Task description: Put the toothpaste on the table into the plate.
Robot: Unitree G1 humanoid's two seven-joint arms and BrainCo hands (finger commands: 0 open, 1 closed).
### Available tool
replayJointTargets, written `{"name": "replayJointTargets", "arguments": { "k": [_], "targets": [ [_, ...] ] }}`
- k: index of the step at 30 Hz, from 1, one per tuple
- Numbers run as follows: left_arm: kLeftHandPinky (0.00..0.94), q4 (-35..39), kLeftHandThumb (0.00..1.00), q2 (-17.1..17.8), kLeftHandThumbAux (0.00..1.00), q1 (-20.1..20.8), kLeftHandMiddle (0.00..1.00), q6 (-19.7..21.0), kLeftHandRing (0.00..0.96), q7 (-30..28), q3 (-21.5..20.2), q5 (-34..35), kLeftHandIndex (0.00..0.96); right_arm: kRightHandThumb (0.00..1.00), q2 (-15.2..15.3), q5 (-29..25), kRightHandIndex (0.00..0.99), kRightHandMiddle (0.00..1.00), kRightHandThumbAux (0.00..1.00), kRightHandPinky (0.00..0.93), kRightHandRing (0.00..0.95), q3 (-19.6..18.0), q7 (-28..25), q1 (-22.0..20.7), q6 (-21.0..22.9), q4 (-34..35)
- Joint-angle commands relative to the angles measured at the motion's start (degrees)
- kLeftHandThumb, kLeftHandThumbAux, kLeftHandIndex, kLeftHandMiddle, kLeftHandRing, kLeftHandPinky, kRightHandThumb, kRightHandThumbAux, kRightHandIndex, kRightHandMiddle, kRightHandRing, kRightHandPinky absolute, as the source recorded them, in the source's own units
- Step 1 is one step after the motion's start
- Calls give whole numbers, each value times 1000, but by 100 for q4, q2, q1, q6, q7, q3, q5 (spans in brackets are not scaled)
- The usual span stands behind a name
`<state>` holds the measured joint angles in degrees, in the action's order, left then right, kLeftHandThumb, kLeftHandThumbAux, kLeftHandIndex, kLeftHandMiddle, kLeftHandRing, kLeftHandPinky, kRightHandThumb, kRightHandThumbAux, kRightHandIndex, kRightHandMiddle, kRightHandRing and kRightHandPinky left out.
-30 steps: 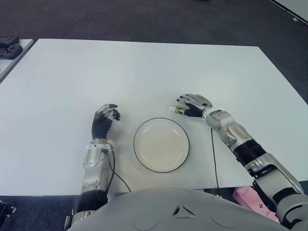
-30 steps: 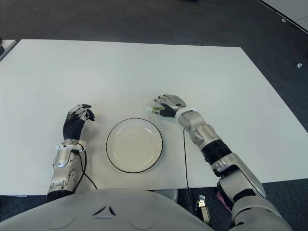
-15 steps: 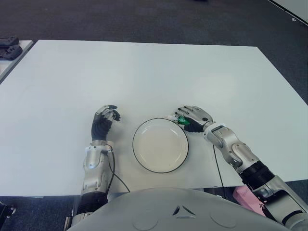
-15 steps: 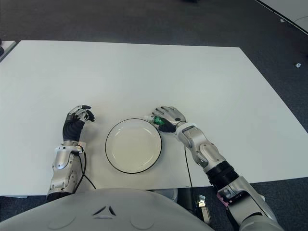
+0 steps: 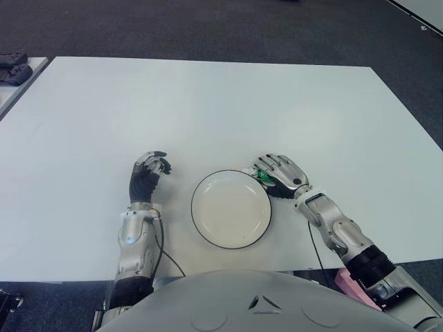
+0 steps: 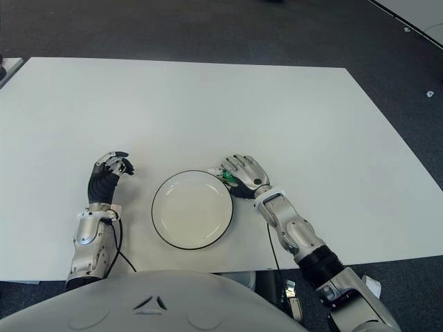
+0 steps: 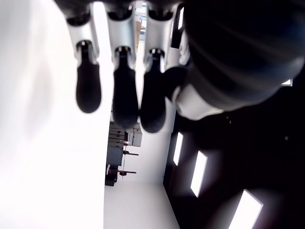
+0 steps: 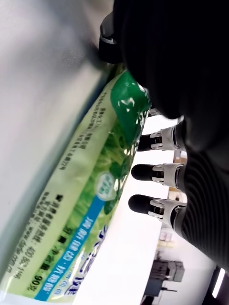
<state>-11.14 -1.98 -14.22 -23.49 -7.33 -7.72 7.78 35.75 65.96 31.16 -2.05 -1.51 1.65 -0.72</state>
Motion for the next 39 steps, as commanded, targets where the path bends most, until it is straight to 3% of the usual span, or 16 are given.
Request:
{"name": "replayJointTargets", "arguments": {
  "k": [1, 20, 36, 39],
  "targets": [
    [570, 31, 694, 35, 720, -58, 606, 3, 586, 35, 49, -75, 434, 549, 24, 231, 0, 0, 204, 0, 0, 112, 45, 130, 24, -273],
    [571, 216, 698, 19, 720, -203, 609, 190, 593, 85, 44, -66, 434, 539, 119, 335, 0, 0, 239, 0, 0, 171, 1027, 139, -135, -774],
    [560, 279, 694, 21, 720, -299, 599, 154, 576, 49, 51, -78, 433, 529, -48, -192, 9, 0, 409, 0, 0, -16, 1691, 25, -421, -1300],
    [552, 284, 694, 29, 720, -302, 597, 182, 572, 37, 51, -65, 433, 561, -96, -426, 95, 38, 447, 86, 24, -82, 1725, -5, -554, -1394]
  ]
}}
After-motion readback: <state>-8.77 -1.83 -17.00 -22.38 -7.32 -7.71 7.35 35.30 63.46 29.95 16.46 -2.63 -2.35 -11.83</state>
